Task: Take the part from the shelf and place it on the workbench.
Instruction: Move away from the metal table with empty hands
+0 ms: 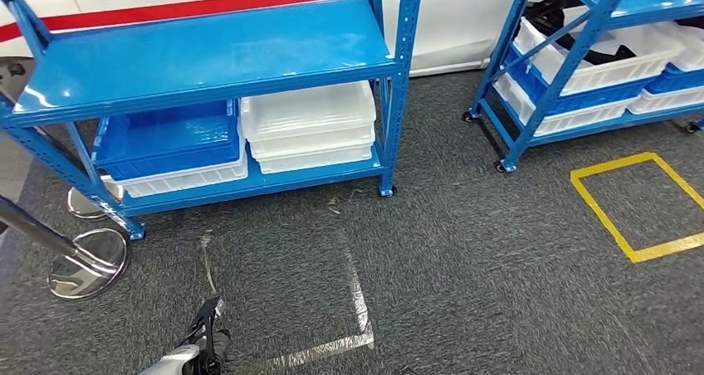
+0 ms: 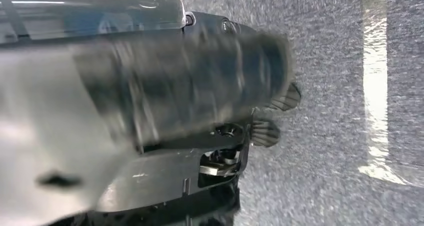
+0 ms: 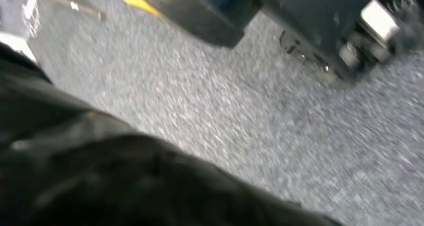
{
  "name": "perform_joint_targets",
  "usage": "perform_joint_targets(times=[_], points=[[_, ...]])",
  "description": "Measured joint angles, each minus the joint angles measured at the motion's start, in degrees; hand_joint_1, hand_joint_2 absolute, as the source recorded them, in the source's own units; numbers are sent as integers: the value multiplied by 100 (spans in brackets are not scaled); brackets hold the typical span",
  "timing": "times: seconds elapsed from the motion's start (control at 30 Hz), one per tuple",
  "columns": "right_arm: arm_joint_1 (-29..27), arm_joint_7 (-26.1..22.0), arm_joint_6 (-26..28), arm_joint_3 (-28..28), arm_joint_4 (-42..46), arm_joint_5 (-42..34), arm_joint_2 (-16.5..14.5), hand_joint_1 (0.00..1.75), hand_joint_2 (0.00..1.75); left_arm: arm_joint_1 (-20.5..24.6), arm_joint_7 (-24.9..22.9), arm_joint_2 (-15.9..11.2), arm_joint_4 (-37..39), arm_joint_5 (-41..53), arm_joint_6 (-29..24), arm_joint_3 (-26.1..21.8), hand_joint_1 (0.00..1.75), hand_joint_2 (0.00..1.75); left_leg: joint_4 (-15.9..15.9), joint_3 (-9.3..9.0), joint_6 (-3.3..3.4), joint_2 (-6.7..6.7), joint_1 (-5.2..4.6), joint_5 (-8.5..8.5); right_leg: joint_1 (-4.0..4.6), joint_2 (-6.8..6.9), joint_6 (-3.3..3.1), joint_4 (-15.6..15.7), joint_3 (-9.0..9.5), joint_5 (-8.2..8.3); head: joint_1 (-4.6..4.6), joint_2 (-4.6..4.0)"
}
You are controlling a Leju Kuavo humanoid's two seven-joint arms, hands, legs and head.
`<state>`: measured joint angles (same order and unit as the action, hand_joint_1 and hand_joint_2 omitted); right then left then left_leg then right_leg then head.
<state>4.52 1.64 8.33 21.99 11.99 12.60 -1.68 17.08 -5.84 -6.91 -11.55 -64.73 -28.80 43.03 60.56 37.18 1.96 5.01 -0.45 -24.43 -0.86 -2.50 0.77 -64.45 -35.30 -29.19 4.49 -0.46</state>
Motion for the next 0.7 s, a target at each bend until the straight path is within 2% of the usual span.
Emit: perform_joint_targets(times=[0.03,0.07,0.13,0.2,0.27,0.33,0.37,0.4,0.43,0.47,0.53,0.57,0.63,0.7], points=[[1,-13,-8,19,0,-1,5,0,0,6,0,2,0,1,2,1,0,175,29,19,-30,54,5,-12,-7,-87,-3,152,53,64,-7,0],[4,-21,-15,40,-1,-2,10,0,0,8,1,1,1,1,3,1,0,175,35,38,-58,105,10,-9,-2,-132,-15,174,63,53,-12,0],[3,-23,-17,72,-1,-8,24,0,0,-3,2,-7,1,2,9,1,0,175,13,67,-118,185,20,15,6,-51,-76,213,85,90,-19,0],[16,-20,-15,91,1,-12,38,0,0,-30,2,-12,1,2,30,1,0,175,155,143,-180,1,10,-87,-1,55,-155,274,117,129,10,0],[25,-24,-13,111,2,-12,42,0,0,-30,3,-8,1,2,54,1,0,175,672,368,-235,-303,10,-381,8,168,-197,315,142,148,47,0],[4,-22,-13,122,2,-13,51,0,0,-23,3,-2,1,2,64,1,0,175,1338,672,-274,-413,36,-657,27,314,-215,319,146,141,55,0],[-7,-21,-13,125,1,-15,57,0,0,-28,3,0,1,3,67,1,0,175,1502,743,-282,-433,46,-683,33,389,-220,318,146,134,56,0],[-11,-21,-13,128,1,-17,63,0,0,-37,2,2,1,7,68,1,0,175,1445,704,-281,-448,52,-606,37,459,-222,318,148,129,56,0],[-6,-22,-12,133,2,-21,63,0,0,-43,-1,2,1,13,68,1,0,175,1173,550,-270,-478,52,-449,39,519,-221,318,153,123,56,0],[5,-11,-10,143,9,-30,57,0,0,-40,-9,2,1,26,68,1,0,175,755,323,-251,-543,45,-282,40,567,-216,319,162,115,57,0],[54,87,-9,169,43,-78,15,0,0,-9,-39,2,1,51,68,3,0,175,88,-48,-193,-649,-4,-95,54,642,-186,327,169,104,53,0],[92,176,-13,187,72,-120,-19,0,0,6,-60,-3,1,63,69,4,0,175,-66,-128,-162,-673,-32,-80,57,666,-162,337,172,106,53,0],[177,353,-19,217,144,-232,-105,0,0,16,-92,-22,1,68,69,10,0,175,-138,-157,-94,-643,-57,-65,54,696,-105,383,200,123,55,0],[230,444,-12,230,210,-327,-159,0,0,17,-103,-35,1,59,75,38,0,175,-281,-250,-34,-617,-30,-10,45,573,-52,348,215,77,41,0]])
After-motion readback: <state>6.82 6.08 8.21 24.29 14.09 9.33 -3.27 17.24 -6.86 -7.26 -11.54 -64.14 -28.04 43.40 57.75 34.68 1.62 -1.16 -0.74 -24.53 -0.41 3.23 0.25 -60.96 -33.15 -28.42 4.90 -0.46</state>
